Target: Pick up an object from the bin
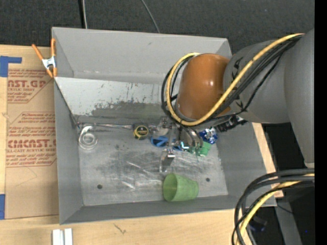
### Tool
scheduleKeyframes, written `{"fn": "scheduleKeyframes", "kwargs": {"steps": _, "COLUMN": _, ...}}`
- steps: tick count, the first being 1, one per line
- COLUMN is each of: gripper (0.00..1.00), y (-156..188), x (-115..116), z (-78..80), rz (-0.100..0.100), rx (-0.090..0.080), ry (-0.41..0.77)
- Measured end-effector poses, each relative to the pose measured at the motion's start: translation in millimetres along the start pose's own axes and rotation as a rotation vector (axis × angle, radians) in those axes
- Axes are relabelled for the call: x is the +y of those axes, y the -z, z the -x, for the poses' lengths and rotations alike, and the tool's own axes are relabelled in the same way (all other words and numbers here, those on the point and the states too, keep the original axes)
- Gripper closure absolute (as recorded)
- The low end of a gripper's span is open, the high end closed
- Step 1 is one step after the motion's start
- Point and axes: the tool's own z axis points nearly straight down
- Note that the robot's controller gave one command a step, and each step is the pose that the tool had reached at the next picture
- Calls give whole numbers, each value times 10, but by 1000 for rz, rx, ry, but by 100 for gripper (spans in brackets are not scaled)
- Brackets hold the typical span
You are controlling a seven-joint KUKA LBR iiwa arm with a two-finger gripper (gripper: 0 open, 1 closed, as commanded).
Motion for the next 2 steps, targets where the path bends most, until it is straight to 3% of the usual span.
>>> {"fn": "scheduleKeyframes", "kwargs": {"steps": 1, "gripper": 0, "y": -705, "x": 1229, "z": -634, "rz": 1, "rx": -16, "ry": 102}}
{"fn": "scheduleKeyframes", "kwargs": {"steps": 2, "gripper": 0, "y": -437, "x": 603, "z": -553, "rz": -4, "rx": -8, "ry": 696}}
